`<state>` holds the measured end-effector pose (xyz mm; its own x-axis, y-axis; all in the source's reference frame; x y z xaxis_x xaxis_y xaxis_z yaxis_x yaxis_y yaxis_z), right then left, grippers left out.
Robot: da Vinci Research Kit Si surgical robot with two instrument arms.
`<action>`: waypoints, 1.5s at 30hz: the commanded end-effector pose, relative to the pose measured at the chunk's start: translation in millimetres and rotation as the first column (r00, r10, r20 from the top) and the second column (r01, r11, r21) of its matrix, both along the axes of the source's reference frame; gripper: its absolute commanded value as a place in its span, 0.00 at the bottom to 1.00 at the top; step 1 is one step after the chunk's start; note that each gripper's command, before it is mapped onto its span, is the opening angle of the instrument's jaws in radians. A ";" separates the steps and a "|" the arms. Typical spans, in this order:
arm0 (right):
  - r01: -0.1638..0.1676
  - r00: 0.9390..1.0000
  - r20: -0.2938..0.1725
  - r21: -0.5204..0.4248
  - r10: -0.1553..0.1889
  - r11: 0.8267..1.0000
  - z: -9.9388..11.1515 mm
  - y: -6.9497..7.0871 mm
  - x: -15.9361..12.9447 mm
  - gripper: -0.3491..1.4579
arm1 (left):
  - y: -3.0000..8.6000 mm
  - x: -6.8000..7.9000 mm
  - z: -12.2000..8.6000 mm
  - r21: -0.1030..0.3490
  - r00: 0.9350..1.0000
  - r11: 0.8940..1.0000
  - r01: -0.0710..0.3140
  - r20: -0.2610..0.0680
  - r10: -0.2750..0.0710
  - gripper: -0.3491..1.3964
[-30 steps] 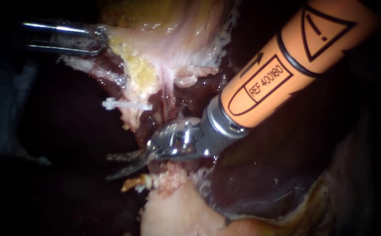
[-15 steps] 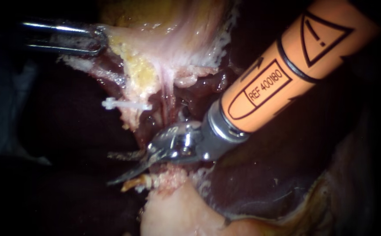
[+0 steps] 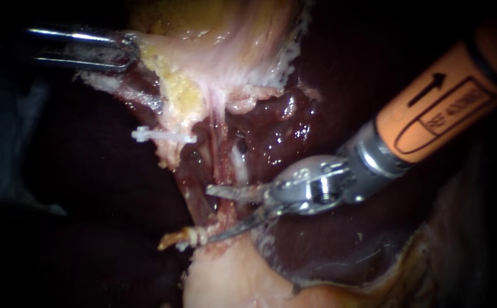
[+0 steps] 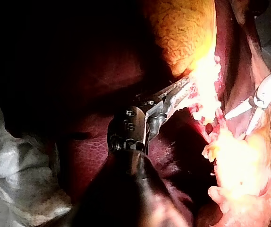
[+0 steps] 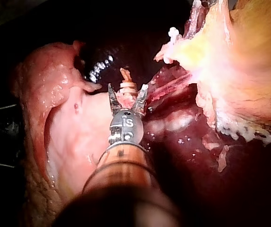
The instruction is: Go back from the cut left tube
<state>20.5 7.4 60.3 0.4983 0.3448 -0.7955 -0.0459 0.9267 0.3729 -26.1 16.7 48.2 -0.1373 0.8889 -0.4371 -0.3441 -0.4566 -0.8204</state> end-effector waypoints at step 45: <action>0.072 0.990 0.121 -0.014 -0.069 0.997 -3.0 4.9 -12.4 0.99 | -0.9 -2.5 3.4 -0.019 1.000 1.000 0.009 -0.011 -0.009 0.00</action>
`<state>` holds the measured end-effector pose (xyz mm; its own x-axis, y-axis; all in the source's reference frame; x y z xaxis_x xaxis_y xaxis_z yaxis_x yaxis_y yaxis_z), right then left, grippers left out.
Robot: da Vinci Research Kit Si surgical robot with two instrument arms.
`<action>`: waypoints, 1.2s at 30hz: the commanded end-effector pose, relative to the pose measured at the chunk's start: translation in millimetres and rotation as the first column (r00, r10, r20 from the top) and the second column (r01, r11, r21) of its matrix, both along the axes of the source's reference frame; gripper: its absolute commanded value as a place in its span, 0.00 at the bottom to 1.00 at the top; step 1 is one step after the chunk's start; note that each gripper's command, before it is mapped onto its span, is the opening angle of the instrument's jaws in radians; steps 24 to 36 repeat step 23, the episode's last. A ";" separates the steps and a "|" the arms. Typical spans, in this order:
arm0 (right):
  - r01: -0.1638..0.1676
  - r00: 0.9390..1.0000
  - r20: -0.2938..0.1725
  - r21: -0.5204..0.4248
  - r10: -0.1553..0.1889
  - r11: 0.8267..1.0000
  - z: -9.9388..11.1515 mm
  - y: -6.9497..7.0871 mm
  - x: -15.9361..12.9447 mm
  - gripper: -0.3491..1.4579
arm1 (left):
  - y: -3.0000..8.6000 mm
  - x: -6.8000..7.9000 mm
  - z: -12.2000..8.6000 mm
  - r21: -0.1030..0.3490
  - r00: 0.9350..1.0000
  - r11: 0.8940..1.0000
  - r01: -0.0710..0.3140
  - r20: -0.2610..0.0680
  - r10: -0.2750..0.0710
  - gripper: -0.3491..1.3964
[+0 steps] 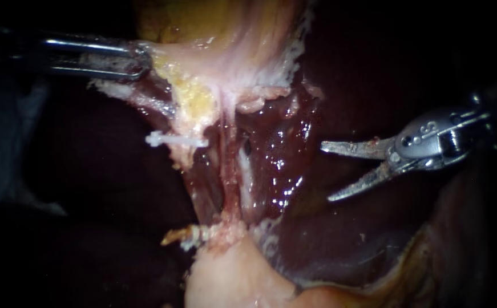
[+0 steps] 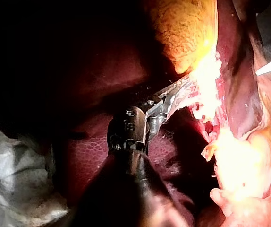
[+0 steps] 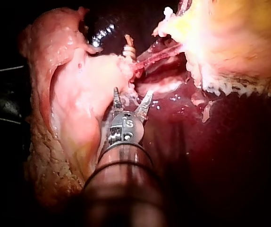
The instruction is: Go back from the cut left tube
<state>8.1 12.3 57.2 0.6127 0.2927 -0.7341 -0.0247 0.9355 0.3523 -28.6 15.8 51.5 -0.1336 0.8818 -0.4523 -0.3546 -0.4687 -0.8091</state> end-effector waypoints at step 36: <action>-0.005 1.000 0.006 0.009 0.005 1.000 0.1 0.0 0.1 0.99 | -0.6 -1.7 1.6 -0.004 1.000 1.000 -0.009 0.007 0.009 0.00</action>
